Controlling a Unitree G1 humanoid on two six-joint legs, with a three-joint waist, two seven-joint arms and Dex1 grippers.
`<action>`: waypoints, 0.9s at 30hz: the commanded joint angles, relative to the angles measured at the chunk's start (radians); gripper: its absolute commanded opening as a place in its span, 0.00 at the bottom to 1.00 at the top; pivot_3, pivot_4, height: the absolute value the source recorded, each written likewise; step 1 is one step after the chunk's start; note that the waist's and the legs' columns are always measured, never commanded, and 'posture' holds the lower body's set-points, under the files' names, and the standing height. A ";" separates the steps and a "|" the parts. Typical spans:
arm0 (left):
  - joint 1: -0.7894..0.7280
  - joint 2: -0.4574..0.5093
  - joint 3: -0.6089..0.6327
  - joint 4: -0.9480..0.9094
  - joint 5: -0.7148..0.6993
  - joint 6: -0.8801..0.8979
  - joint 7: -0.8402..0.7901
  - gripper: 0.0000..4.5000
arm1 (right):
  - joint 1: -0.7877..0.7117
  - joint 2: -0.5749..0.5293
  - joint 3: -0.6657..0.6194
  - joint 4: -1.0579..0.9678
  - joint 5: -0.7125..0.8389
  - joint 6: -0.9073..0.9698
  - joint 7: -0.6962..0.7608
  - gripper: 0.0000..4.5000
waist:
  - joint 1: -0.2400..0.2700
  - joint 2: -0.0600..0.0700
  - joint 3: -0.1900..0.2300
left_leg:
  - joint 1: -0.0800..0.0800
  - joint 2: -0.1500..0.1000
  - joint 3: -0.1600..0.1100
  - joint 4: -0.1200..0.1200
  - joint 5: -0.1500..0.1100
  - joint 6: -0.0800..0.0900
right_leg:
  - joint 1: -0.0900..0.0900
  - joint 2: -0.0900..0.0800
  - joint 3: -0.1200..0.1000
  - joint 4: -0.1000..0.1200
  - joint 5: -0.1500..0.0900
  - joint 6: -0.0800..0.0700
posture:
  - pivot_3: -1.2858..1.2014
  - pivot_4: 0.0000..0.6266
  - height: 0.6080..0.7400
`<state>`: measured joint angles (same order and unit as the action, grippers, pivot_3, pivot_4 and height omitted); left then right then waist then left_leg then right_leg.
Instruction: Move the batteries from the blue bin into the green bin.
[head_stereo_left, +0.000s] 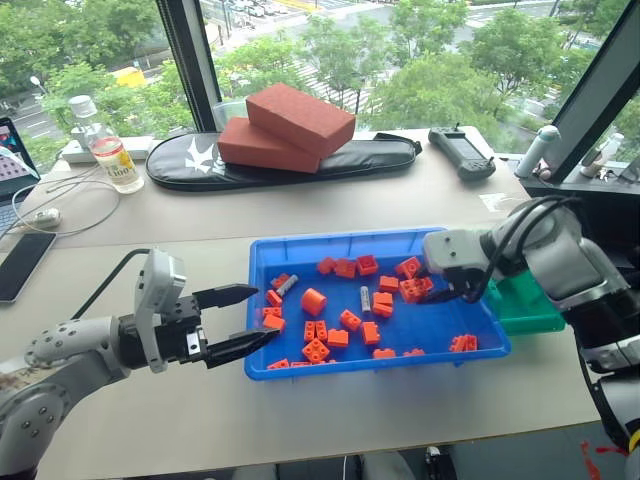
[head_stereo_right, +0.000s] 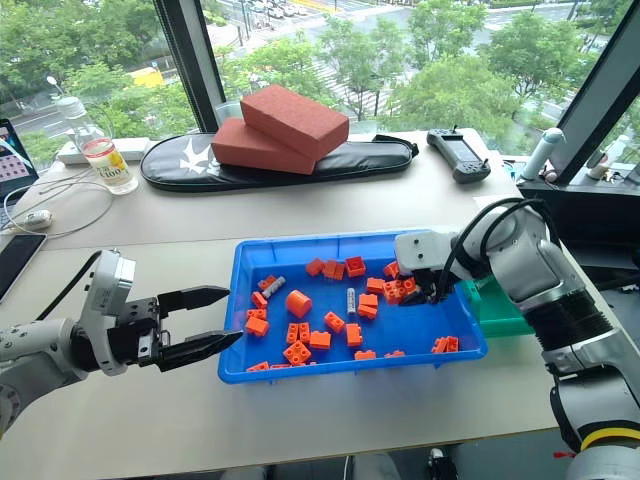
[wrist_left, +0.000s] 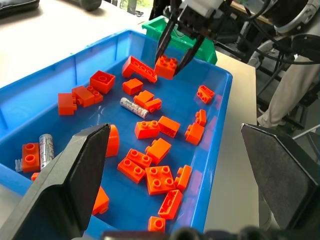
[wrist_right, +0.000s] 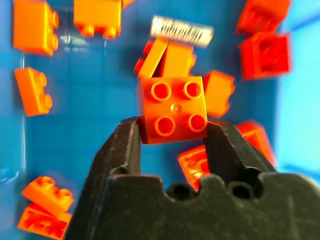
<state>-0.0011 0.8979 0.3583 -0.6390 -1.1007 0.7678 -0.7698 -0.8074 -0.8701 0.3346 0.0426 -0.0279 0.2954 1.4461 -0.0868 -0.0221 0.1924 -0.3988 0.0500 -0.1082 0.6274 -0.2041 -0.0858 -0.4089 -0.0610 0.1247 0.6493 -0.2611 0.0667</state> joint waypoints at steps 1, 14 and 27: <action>-0.022 0.007 0.004 -0.004 -0.001 -0.007 -0.009 1.00 | -0.038 0.065 -0.006 -0.088 0.029 0.076 -0.030 1.00 | 0.000 0.000 0.000 | 0.000 0.000 0.000 0.000 0.000 0.000 | 0.000 0.000 0.000 0.000 0.000 0.000 | 0.52 0.24 1.00; -0.013 0.002 0.018 -0.018 -0.012 -0.003 0.013 1.00 | -0.117 0.254 0.126 0.081 -0.069 0.082 -0.128 1.00 | 0.018 0.000 0.000 | -0.001 0.000 0.000 0.001 0.000 0.000 | 0.000 0.000 -0.001 -0.001 0.000 0.000 | 0.52 0.24 1.00; 0.014 -0.006 0.027 -0.039 -0.013 -0.011 0.037 1.00 | -0.136 0.287 0.154 0.275 -0.134 0.003 -0.131 1.00 | 0.015 0.000 0.000 | -0.001 0.000 0.000 0.000 0.000 0.000 | 0.000 0.000 -0.001 -0.001 0.000 0.000 | 0.52 0.24 1.00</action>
<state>0.0114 0.8946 0.3586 -0.6467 -1.1014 0.7685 -0.7353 -0.9317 -0.5795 0.4978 0.3247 -0.1565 0.3099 1.3085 -0.0719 -0.0222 0.1923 -0.3994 0.0500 -0.1086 0.6274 -0.2040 -0.0860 -0.4088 -0.0611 0.1239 0.6486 -0.2611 0.0668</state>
